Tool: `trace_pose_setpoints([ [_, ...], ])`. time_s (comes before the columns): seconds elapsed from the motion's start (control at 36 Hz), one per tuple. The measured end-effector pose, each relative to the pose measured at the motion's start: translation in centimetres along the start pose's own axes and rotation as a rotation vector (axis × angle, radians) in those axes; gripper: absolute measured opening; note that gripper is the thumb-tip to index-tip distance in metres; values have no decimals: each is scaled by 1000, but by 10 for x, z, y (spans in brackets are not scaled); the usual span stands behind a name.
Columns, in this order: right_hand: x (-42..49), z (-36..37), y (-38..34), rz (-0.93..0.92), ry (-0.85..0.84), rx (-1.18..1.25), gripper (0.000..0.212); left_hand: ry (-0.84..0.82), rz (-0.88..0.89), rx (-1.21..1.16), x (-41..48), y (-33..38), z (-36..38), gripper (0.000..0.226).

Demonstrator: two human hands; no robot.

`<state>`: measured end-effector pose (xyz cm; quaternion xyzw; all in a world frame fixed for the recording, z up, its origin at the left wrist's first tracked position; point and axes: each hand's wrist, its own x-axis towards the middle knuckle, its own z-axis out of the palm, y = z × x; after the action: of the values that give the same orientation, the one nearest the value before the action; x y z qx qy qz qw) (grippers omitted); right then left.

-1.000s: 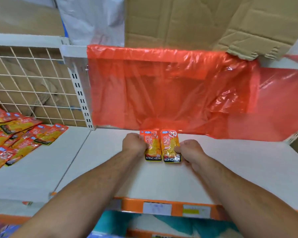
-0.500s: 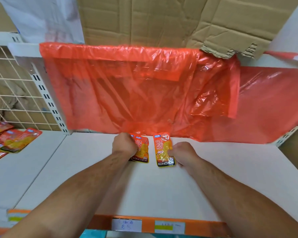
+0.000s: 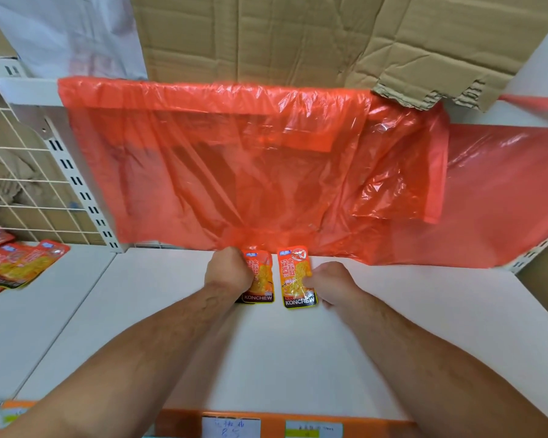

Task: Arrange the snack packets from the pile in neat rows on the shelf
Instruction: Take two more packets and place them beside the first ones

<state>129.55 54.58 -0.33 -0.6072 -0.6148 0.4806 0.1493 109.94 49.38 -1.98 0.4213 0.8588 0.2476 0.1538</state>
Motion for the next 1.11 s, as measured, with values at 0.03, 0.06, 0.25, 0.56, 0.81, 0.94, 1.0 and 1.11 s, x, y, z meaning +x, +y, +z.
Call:
trace_pose_setpoints([
  [0.03, 0, 1, -1, 1, -2, -7, 12, -4, 5, 3, -1, 0, -1, 13],
  [0.06, 1, 2, -2, 2, -5, -12, 12, -8, 7, 5, -1, 0, -2, 14],
  [0.25, 3, 11, -12, 33, -29, -48, 16, 9, 35, 12, -8, -10, -19, 10],
  [0.56, 11, 37, -28, 37, 27, -161, 15, 141, 56, 84, -14, -37, -38, 20],
  [0.81, 5, 46, -34, -55, 132, -368, 10, 134, 55, 99, -13, -48, -39, 18],
  [0.94, 3, 48, -35, -70, 153, -486, 9, 133, 75, 107, -13, -51, -40, 18],
  [1.0, 3, 49, -35, -72, 169, -540, 15, 133, 84, 117, -14, -53, -40, 18],
  [1.11, 2, 51, -34, -74, 197, -615, 24, 122, 95, 131, -15, -55, -41, 18],
])
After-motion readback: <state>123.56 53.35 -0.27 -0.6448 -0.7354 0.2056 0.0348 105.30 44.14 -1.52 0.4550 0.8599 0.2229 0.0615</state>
